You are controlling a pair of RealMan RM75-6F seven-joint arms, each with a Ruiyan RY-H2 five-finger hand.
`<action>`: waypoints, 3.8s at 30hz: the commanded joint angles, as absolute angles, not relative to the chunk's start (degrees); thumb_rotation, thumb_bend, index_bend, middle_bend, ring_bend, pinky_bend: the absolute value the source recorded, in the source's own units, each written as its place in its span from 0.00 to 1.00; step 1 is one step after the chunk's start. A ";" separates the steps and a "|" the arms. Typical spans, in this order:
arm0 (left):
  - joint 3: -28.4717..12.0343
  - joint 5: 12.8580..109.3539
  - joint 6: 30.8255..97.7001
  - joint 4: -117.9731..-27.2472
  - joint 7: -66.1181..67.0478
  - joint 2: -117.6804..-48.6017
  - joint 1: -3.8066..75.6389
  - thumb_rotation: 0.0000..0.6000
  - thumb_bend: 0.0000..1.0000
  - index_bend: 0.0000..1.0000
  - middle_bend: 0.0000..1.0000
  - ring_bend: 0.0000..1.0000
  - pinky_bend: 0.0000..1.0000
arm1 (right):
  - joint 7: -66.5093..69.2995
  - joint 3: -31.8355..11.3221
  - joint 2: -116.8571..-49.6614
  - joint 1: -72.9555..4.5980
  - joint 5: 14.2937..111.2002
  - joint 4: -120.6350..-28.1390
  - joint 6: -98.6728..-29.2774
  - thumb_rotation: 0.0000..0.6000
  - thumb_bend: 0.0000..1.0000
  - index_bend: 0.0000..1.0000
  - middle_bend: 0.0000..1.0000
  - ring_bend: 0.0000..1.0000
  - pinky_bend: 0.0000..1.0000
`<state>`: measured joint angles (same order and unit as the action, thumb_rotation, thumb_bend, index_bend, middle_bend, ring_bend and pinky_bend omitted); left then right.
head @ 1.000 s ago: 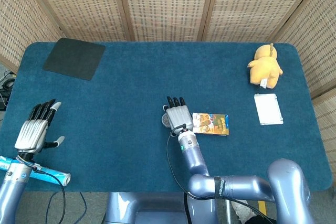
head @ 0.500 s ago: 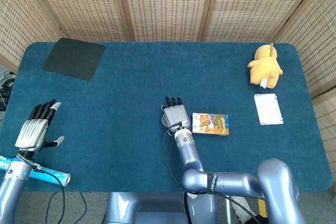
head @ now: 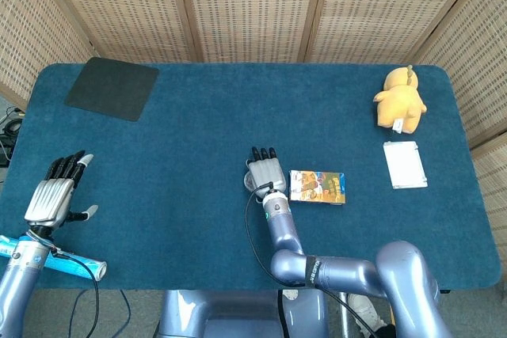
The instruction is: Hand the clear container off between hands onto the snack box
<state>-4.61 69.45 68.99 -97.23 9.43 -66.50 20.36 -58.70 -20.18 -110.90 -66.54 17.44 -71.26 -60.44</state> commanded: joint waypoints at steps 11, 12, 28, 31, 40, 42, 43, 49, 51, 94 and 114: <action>-4.86 69.27 68.18 -97.46 9.43 -66.34 20.38 1.00 0.24 0.00 0.00 0.00 0.00 | -58.24 -20.00 -111.52 -66.34 19.33 -71.54 -61.67 1.00 0.00 0.59 0.03 0.00 0.07; -4.82 69.40 68.22 -97.51 9.43 -66.32 20.34 1.00 0.24 0.00 0.00 0.00 0.00 | -58.34 -20.00 -111.52 -66.31 19.25 -71.64 -61.73 1.00 0.00 0.60 0.03 0.00 0.07; -5.06 69.67 68.05 -97.65 9.05 -66.05 20.13 1.00 0.24 0.00 0.00 0.00 0.00 | -59.82 -20.49 -110.16 -66.28 20.19 -74.43 -64.01 1.00 0.00 0.63 0.04 0.00 0.07; -5.10 69.76 68.10 -97.73 8.95 -65.97 20.06 1.00 0.24 0.00 0.00 0.00 0.00 | -60.28 -20.96 -108.82 -66.23 20.82 -76.61 -65.49 1.00 0.00 0.63 0.04 0.00 0.07; -5.08 69.74 68.57 -98.10 10.01 -65.92 19.84 1.00 0.24 0.00 0.00 0.00 0.00 | -60.58 -22.04 -104.75 -65.30 21.15 -80.43 -67.82 1.00 0.00 0.63 0.04 0.00 0.08; -5.04 69.94 68.79 -98.35 10.30 -65.91 19.77 1.00 0.24 0.00 0.00 0.00 0.00 | -60.48 -22.32 -103.12 -64.73 21.03 -80.19 -68.23 1.00 0.00 0.63 0.04 0.00 0.08; -5.01 69.94 68.86 -98.45 10.50 -65.93 19.73 1.00 0.24 0.00 0.00 0.00 0.00 | -60.22 -22.35 -102.31 -64.37 20.86 -80.13 -67.80 1.00 0.00 0.63 0.04 0.00 0.08; -4.95 69.58 68.72 -98.58 11.49 -66.16 19.78 1.00 0.24 0.00 0.00 0.00 0.00 | -58.99 -21.99 -100.26 -63.18 19.95 -76.62 -65.40 1.00 0.00 0.63 0.04 0.00 0.08; -4.90 69.11 68.31 -98.60 12.01 -66.21 19.90 1.00 0.24 0.00 0.00 0.00 0.00 | -58.92 -22.07 -99.80 -63.04 19.16 -75.02 -64.45 1.00 0.00 0.63 0.04 0.00 0.08; -4.85 68.98 68.41 -99.70 12.92 -66.00 19.98 1.00 0.24 0.00 0.00 0.00 0.00 | -54.31 -18.75 -97.92 -57.74 18.05 -66.75 -58.85 1.00 0.00 0.19 0.00 0.00 0.04; -4.92 72.23 74.98 -99.70 12.44 -66.61 17.05 1.00 0.24 0.00 0.00 0.00 0.00 | -33.39 -8.54 -79.92 -40.02 52.83 -94.30 -77.16 1.00 0.00 0.14 0.00 0.00 0.00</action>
